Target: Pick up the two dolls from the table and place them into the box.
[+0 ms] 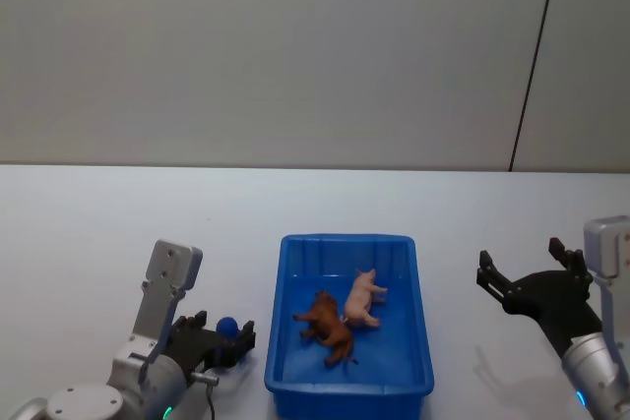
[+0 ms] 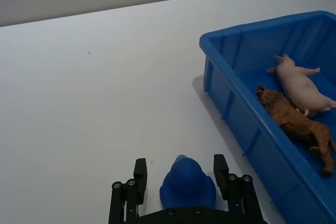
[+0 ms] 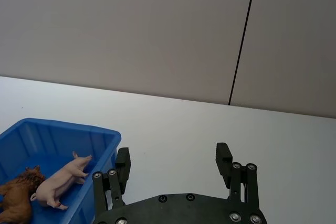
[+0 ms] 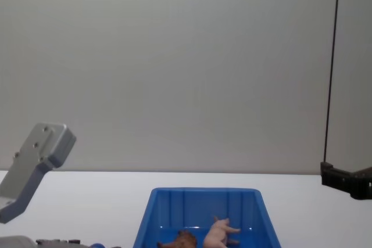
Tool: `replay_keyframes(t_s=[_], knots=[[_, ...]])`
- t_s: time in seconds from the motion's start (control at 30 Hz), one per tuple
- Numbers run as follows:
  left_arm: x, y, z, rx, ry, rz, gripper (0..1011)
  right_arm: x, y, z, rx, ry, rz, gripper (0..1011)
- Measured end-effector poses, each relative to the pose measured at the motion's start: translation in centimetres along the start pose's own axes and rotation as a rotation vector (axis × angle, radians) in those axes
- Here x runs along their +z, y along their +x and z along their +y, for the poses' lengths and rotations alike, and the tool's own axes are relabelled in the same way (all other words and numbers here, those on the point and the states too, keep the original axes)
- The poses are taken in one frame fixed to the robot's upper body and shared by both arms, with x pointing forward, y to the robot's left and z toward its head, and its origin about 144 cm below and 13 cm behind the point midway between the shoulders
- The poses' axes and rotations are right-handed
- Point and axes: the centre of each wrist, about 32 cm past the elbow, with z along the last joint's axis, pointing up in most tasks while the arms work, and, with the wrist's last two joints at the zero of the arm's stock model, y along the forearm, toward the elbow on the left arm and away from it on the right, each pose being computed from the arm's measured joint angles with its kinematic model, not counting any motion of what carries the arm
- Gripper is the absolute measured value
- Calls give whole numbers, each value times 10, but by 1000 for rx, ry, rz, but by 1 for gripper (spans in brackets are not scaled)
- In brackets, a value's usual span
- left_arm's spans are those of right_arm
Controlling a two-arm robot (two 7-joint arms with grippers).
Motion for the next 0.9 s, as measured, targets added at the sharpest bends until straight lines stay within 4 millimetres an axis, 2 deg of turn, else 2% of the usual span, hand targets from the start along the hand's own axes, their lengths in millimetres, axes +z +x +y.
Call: replay_keyframes(t_s=[0.3, 0.33, 0.4, 0.43, 0.47, 0.53, 0.9], knots=[[-2, -1, 1, -3, 16, 8, 586, 0, 0, 0, 0, 0, 0, 1001], [-2, -1, 2, -3, 16, 8, 528, 0, 0, 0, 0, 0, 0, 1001], [-2, -2, 2, -2, 16, 8, 482, 0, 0, 0, 0, 0, 0, 1001], [-2, -2, 2, -1, 14, 8, 416, 0, 0, 0, 0, 0, 0, 1001], [-2, -3, 3, 0, 14, 8, 416, 0, 0, 0, 0, 0, 0, 1001], [-2, -3, 3, 1, 12, 8, 335, 0, 0, 0, 0, 0, 0, 1001], [2, -8, 8, -2, -26, -7, 243, 0, 0, 0, 0, 0, 0, 1001]])
